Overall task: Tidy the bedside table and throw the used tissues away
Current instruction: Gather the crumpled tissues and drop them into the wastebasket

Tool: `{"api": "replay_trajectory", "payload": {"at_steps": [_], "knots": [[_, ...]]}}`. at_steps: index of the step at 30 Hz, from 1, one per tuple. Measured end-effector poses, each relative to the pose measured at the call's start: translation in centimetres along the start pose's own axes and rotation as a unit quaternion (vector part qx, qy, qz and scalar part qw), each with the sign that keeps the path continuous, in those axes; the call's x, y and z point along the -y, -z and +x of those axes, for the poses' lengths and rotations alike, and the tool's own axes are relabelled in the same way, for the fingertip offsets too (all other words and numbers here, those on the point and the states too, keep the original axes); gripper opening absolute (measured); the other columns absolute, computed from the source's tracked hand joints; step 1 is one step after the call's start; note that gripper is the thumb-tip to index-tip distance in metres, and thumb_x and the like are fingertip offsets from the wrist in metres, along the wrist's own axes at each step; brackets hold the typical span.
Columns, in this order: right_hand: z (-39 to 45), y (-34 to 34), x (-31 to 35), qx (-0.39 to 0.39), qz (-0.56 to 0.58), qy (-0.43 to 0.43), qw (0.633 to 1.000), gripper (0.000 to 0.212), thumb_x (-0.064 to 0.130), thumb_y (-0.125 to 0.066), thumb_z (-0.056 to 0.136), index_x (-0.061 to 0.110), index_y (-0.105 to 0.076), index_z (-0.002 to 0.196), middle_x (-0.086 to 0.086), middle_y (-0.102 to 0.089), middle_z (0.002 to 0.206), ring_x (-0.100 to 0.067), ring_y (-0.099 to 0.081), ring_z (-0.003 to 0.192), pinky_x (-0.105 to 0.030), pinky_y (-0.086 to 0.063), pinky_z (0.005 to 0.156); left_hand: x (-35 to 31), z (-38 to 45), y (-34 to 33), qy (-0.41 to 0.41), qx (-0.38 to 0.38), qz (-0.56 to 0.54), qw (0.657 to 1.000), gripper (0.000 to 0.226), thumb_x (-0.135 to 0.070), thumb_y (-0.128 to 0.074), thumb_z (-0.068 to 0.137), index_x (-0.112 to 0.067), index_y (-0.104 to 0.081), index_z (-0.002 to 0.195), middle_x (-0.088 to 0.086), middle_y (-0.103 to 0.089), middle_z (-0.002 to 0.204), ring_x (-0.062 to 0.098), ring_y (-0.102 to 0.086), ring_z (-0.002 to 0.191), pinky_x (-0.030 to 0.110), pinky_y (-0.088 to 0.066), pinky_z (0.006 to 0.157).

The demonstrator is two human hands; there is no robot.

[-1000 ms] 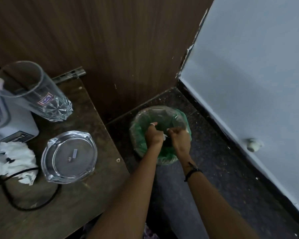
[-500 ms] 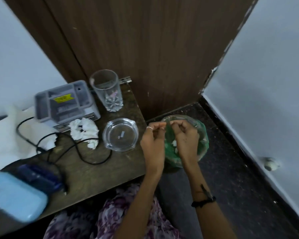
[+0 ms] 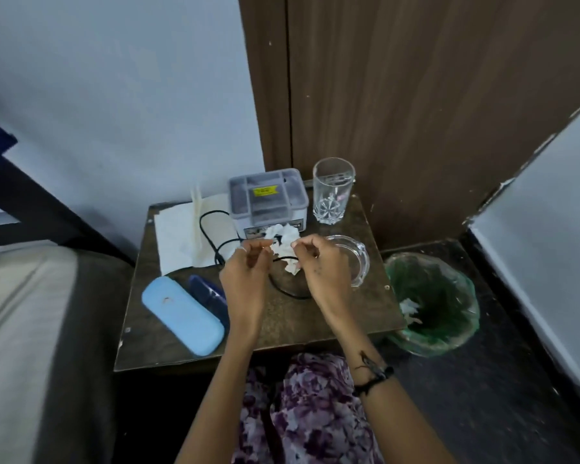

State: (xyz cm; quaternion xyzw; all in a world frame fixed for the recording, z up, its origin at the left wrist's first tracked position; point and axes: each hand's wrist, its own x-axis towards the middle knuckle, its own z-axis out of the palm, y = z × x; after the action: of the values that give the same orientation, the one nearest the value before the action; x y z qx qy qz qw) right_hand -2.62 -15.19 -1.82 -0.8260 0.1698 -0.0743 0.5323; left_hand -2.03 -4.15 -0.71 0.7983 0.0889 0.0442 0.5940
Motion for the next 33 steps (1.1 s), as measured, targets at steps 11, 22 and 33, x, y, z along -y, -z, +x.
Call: {"api": "replay_trajectory", "payload": {"at_steps": [11,22,33], "knots": [[5.3,-1.2,-1.1,-0.032,-0.243,-0.003,0.969,0.019,0.036,-0.06,0.088,0.022,-0.07,0.096,-0.001,-0.072,0.091,-0.023,-0.067,0.085,-0.03,-0.047,0.068,4.3,7.1,-1.3,-0.073,0.091,0.303,0.946,0.023,-0.013,-0.059,0.086,-0.012,-0.068,0.108,0.013,-0.069,0.105,0.03,-0.06,0.102,0.037,-0.05,0.082],[5.3,-1.4,-1.8,-0.022,-0.264,0.02,0.964,0.017,0.029,-0.056,0.09,0.021,-0.069,0.099,-0.001,-0.07,0.099,-0.024,-0.065,0.086,-0.03,-0.046,0.066,3.8,6.6,-1.6,-0.059,0.07,0.317,0.944,0.018,-0.019,-0.062,0.086,-0.009,-0.066,0.1,0.009,-0.066,0.107,0.026,-0.058,0.103,0.035,-0.047,0.075],[3.1,1.8,1.4,-0.1,0.012,-0.027,0.995,0.014,0.026,-0.061,0.086,0.018,-0.068,0.095,0.008,-0.065,0.081,-0.001,-0.055,0.065,-0.021,-0.036,0.051,-2.1,4.1,0.9,-0.028,0.004,0.097,0.995,0.017,-0.021,-0.064,0.084,-0.011,-0.065,0.098,-0.004,-0.062,0.086,0.008,-0.055,0.075,0.024,-0.044,0.071]]}}
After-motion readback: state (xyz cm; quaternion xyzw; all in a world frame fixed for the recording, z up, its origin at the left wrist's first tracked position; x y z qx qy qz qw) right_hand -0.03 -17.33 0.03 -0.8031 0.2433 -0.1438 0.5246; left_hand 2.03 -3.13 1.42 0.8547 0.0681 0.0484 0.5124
